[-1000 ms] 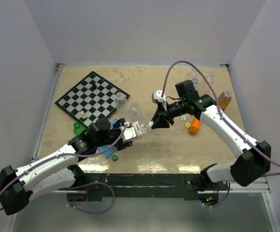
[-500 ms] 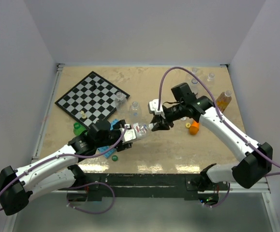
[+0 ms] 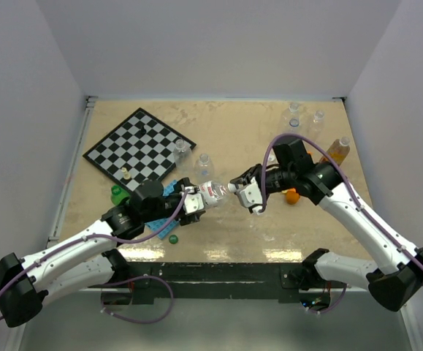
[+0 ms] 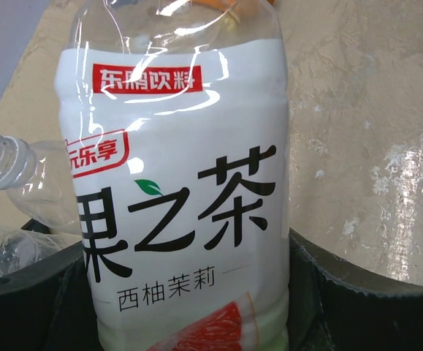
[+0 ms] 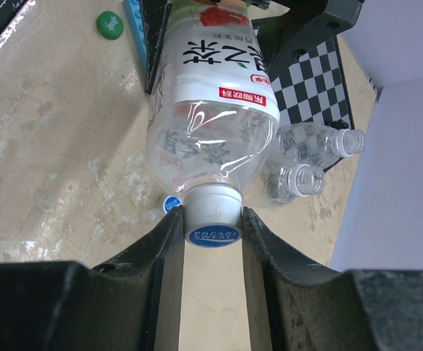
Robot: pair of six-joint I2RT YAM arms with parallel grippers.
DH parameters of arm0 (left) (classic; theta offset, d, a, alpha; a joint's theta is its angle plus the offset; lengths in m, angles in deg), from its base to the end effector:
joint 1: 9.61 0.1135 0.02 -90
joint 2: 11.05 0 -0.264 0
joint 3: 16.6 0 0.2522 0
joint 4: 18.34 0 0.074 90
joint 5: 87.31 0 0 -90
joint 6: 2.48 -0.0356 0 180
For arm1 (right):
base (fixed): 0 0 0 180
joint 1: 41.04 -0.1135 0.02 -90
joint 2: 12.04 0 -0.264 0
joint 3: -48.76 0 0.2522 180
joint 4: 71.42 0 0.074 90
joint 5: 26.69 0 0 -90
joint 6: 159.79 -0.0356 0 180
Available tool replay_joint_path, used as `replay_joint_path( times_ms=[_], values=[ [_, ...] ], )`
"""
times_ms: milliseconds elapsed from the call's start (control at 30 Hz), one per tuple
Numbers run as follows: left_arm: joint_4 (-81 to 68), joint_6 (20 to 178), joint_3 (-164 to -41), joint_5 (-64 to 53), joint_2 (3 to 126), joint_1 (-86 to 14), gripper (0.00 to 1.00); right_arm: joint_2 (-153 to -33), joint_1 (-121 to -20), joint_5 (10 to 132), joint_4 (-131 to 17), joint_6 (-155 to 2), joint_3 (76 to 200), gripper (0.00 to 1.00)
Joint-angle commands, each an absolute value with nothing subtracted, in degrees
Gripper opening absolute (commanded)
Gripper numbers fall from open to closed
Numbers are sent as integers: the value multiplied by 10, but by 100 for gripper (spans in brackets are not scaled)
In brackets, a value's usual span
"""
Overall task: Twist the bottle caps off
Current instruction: Unscrew the bottle cap from the plastic bottle.
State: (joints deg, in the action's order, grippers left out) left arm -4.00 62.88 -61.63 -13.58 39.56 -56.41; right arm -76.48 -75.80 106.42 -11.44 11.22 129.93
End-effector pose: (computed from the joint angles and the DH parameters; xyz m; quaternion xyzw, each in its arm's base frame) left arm 0.1332 -0.1564 0.2562 0.5392 0.6106 -0.2229 0.5355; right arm 0.1672 0.1457 0.3558 -0.8006 0.3304 0.1652 0.4718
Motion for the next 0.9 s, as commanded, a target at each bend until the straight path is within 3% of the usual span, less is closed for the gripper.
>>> replay_joint_path(
  times_ms=[0, 133, 200, 233, 367, 500, 867],
  values=[
    [-26, 633, -618, -144, 396, -562, 0, -743, -754, 1071, -155, 132, 1285, 0],
    [-26, 633, -617, -145, 397, -562, 0, -736, -754, 1080, -163, 110, 1277, 2],
    [-26, 634, -617, -146, 397, -562, 0, -733, -753, 1084, -177, 78, 1274, 11],
    [-26, 633, -617, -146, 397, -562, 0, -731, -752, 1084, -185, 57, 1273, 16],
    [-26, 635, -618, -147, 397, -562, 0, -715, -737, 1092, -206, -19, 1270, 54],
    [-26, 636, -617, -147, 396, -563, 0, -697, -711, 1110, -217, -104, 1279, 71],
    [-28, 638, -619, -148, 397, -562, 0, -640, -682, 1067, -224, -313, 1261, 80]
  ],
)
